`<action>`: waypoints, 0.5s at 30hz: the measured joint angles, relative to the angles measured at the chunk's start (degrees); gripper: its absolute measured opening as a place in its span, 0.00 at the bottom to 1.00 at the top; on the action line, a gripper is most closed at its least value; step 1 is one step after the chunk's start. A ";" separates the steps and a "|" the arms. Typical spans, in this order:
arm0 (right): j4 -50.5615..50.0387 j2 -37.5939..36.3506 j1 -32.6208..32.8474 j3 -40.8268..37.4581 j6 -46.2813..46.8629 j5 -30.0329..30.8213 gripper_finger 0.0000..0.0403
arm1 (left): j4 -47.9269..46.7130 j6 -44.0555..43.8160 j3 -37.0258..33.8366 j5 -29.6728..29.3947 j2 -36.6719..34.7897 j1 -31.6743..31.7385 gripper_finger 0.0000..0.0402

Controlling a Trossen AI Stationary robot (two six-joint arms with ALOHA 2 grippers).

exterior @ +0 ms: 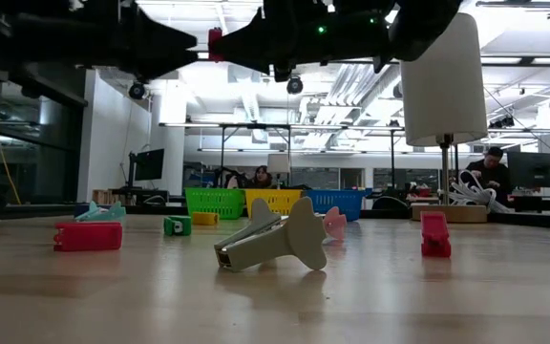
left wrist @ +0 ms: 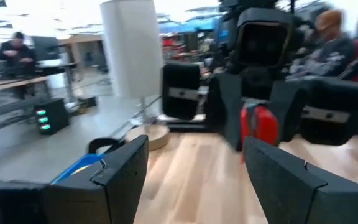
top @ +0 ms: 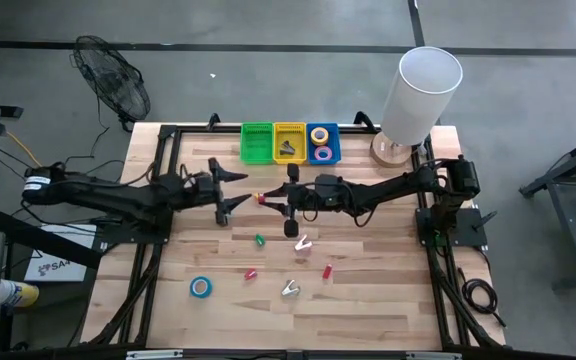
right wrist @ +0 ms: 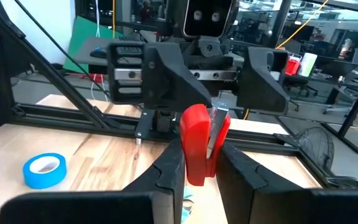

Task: Pick and place Stapler, Stapler remover, tape
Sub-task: Put the right red stapler into the green bin

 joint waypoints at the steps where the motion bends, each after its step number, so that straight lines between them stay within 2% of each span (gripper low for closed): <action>1: -0.06 0.00 0.00 0.00 -0.32 0.28 0.16 | 1.16 -0.52 0.54 1.58 1.34 0.72 0.64; 8: -0.03 0.00 -0.13 0.00 -2.01 1.69 0.16 | 6.31 -2.98 1.55 9.03 7.11 2.76 0.64; 15: -0.03 0.00 -0.42 0.00 -2.27 1.49 0.16 | 10.36 -3.90 1.55 9.81 9.91 2.72 0.64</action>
